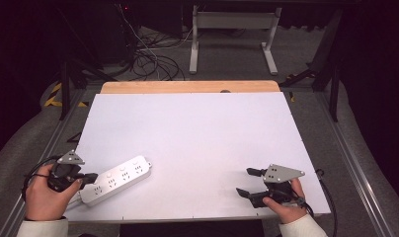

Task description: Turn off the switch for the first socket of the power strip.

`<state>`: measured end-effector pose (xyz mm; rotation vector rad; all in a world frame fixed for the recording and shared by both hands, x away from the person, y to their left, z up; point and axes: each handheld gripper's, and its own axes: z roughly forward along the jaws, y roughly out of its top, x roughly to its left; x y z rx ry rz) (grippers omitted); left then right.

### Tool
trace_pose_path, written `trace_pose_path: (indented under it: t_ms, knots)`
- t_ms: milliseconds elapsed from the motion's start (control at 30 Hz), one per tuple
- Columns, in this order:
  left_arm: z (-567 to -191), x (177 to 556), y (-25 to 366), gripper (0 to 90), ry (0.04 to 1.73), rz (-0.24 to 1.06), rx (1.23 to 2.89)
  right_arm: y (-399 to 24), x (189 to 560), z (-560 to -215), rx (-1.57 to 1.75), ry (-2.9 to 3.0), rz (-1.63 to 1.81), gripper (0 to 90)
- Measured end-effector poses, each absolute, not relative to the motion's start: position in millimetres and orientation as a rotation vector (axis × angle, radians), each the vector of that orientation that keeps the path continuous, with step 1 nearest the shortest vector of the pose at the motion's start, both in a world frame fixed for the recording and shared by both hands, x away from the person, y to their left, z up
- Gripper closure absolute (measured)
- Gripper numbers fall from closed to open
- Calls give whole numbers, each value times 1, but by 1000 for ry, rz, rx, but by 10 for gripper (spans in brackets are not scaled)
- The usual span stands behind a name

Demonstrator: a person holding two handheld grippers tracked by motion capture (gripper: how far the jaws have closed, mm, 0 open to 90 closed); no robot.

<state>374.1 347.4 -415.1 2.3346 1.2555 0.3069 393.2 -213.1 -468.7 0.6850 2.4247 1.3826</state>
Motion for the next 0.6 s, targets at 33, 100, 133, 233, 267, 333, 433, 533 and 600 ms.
trace_pose_path:
  t_ms: [33, 100, 133, 233, 267, 333, 433, 533, 600]
  knots:
    - [-416, 375, 347, 900, 1263, 303, 2338, -213, 393, -469, 685, 2426, 1382, 245]
    - [-417, 377, 347, 900, 1273, 302, 2352, -213, 393, -469, 684, 2428, 1382, 244]
    - [-417, 378, 347, 900, 1279, 301, 2359, -213, 393, -469, 684, 2428, 1382, 244]
    - [-420, 380, 347, 900, 1295, 297, 2374, -213, 393, -469, 684, 2428, 1382, 244]
    - [-421, 381, 346, 900, 1299, 296, 2378, -213, 393, -469, 683, 2429, 1382, 244]
    - [-422, 383, 346, 900, 1306, 298, 2394, -213, 393, -469, 685, 2429, 1382, 244]
    - [-424, 384, 346, 900, 1315, 307, 2407, -213, 393, -469, 685, 2429, 1382, 244]
    - [-424, 386, 346, 900, 1316, 301, 2410, -212, 394, -470, 685, 2431, 1381, 244]
    - [-425, 386, 345, 900, 1317, 296, 2416, -212, 394, -470, 684, 2431, 1381, 244]
